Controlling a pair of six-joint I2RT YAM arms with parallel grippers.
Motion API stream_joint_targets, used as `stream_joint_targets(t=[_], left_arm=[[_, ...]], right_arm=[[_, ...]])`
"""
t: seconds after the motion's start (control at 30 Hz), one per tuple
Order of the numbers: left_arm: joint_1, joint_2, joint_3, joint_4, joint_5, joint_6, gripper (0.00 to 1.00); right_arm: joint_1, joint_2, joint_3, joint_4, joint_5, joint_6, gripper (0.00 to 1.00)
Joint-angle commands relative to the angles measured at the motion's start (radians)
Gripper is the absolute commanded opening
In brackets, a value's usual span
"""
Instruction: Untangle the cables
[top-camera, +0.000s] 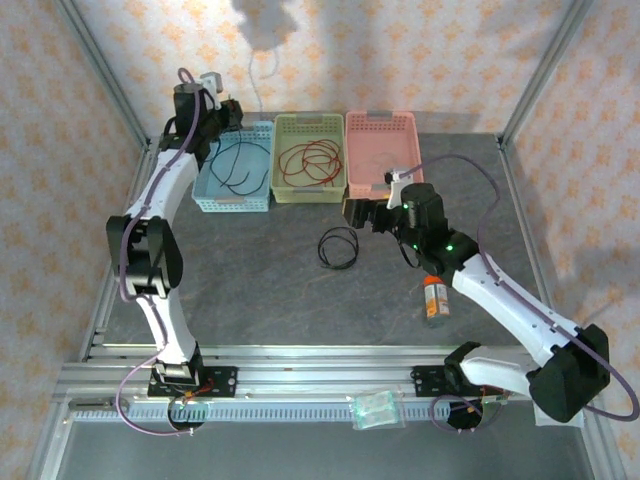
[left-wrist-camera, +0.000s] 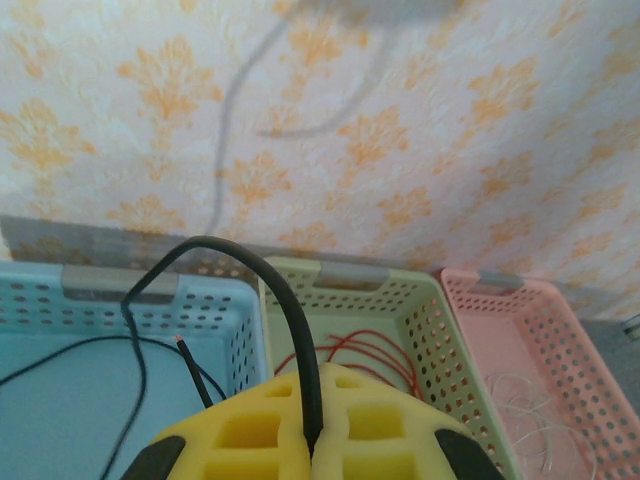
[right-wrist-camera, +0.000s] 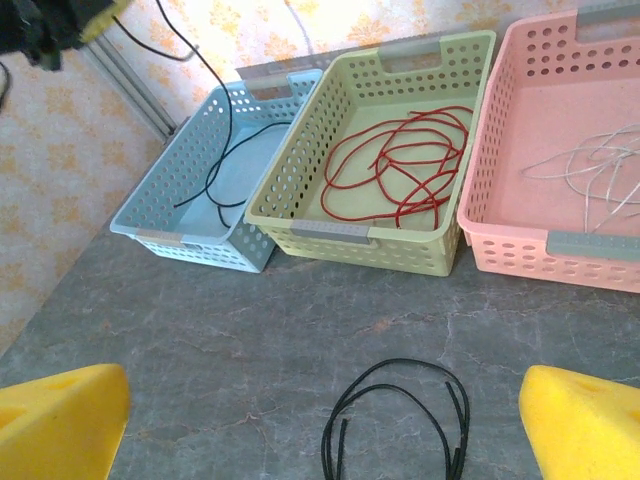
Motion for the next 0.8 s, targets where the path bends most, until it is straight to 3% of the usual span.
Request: stream_joint_targets(t=[0.0, 0.13, 0.43, 0.77], left_arm=[[0.003, 0.064, 0.052, 0.046, 0.061, -0.036, 0.0], [0.003, 0.115, 0.078, 0.083, 0.1, -0.082, 0.0], [0.012, 0.166, 0.069, -0.002, -0.047, -0.042, 0.0], [0.026, 0.22, 0.038, -0.067, -0.101, -0.004, 0.02]], right_arm=[[0.002, -0.028, -0.004, -0.024, 0.045, -0.003, 1.0], [0.002, -0.025, -0.01, -0.028, 0.049, 0.003, 1.0], [0.002, -0.011, -0.014, -0.03, 0.053, 0.013, 1.0], [0.002, 0.005, -0.015, -0.024, 0.043, 0.024, 1.0]])
